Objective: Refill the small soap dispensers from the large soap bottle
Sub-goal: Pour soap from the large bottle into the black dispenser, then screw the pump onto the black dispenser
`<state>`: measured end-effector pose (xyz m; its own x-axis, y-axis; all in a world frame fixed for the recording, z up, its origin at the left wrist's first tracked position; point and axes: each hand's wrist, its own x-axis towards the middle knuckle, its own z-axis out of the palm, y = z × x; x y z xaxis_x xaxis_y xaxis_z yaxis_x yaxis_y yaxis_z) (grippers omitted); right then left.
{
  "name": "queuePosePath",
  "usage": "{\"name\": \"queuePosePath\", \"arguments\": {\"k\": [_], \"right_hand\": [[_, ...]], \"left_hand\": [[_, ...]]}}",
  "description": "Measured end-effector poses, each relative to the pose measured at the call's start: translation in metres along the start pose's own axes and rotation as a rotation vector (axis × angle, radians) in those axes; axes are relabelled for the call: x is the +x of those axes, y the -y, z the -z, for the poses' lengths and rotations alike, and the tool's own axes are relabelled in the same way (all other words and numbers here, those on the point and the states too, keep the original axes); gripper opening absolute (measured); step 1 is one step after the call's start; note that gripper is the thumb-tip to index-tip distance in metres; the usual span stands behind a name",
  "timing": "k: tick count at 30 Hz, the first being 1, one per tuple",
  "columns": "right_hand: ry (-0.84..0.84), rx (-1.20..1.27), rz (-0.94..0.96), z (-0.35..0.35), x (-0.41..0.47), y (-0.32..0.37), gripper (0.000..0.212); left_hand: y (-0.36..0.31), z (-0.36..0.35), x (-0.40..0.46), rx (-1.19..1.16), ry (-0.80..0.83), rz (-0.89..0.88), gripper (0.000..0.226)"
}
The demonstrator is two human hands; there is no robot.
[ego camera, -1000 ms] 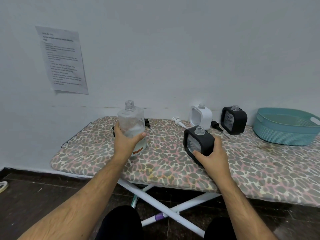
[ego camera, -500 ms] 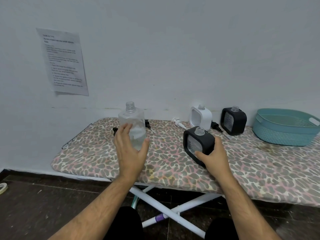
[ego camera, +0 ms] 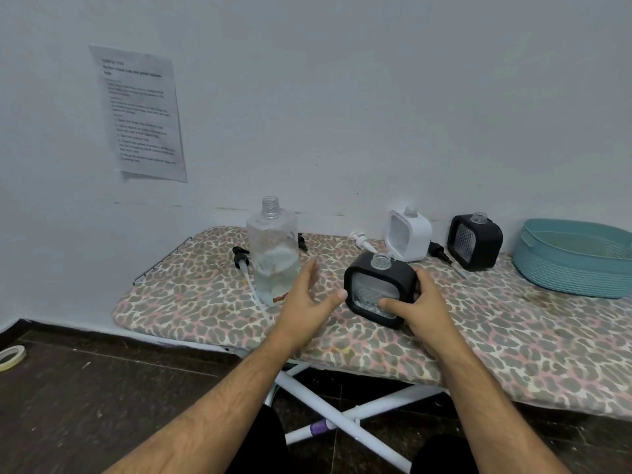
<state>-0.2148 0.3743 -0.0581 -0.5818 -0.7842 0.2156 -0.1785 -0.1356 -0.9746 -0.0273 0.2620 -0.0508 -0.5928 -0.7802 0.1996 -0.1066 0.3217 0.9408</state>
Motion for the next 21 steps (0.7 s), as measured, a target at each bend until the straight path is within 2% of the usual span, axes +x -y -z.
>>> {"name": "queuePosePath", "arguments": {"k": [3,6,11,16,21], "right_hand": [[0.110,0.026,-0.010,-0.010,0.004,0.000,0.067],[0.179,0.047,-0.019,-0.018,0.007,0.001,0.068],[0.293,0.096,-0.034,-0.021,0.010,0.002,0.068],[0.386,0.061,-0.040,-0.023,0.014,0.006,0.064],[0.604,-0.086,-0.084,-0.010,0.039,0.021,0.076]], "left_hand": [[0.005,0.001,0.001,-0.087,0.082,0.067,0.092],[0.008,0.005,0.004,-0.123,0.090,0.074,0.079],[0.009,0.012,0.008,-0.163,0.100,0.081,0.074],[0.013,0.011,0.005,-0.196,-0.010,0.067,0.077],[0.020,0.018,-0.001,-0.161,-0.124,0.069,0.065]]}}
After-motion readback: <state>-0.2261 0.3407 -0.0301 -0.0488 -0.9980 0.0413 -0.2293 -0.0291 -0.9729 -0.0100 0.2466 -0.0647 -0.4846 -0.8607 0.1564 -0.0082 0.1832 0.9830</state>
